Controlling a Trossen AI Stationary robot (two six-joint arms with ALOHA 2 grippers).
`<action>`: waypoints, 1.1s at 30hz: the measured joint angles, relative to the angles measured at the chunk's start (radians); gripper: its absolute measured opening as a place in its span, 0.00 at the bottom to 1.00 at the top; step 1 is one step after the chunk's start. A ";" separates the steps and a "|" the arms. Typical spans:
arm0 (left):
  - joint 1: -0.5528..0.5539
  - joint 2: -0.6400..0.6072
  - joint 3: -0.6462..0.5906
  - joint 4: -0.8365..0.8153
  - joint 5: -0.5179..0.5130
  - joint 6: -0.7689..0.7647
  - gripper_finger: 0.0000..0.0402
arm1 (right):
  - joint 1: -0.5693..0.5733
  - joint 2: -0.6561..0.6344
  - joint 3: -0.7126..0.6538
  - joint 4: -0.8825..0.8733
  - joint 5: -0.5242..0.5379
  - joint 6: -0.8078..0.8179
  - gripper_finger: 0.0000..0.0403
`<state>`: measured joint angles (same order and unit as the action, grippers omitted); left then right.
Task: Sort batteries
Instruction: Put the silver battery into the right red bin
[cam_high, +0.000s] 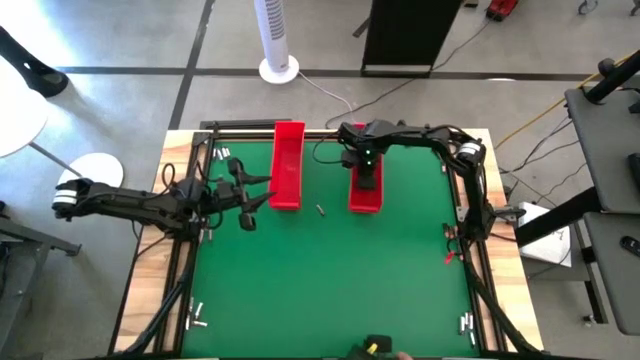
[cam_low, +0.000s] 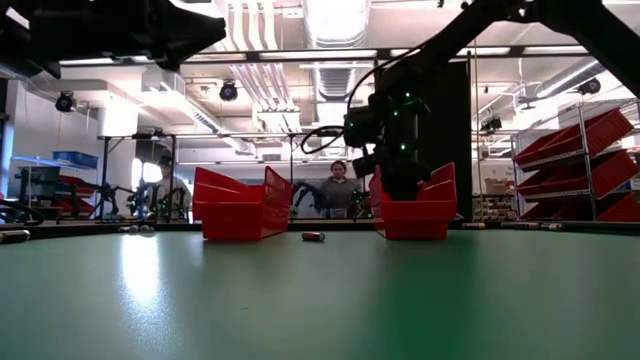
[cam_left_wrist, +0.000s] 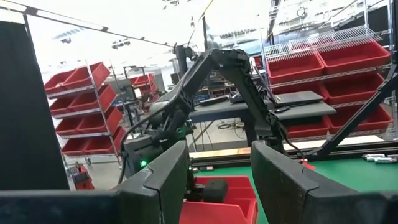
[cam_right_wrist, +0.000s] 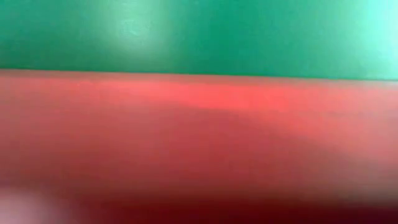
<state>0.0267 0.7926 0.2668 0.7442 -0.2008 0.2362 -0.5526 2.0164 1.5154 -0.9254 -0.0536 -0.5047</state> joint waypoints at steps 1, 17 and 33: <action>0.000 -0.002 0.000 0.000 0.000 0.004 0.39 | 0.000 0.003 0.000 0.004 0.000 -0.006 0.07; 0.000 -0.005 0.000 0.001 -0.002 0.010 0.39 | -0.005 0.041 0.003 0.015 -0.006 -0.009 0.07; 0.000 -0.005 0.000 0.000 -0.002 0.006 0.39 | 0.000 0.015 0.000 -0.012 0.009 0.044 0.21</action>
<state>0.0269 0.7876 0.2668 0.7441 -0.2024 0.2424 -0.5525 2.0312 1.5153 -0.9378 -0.0443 -0.4603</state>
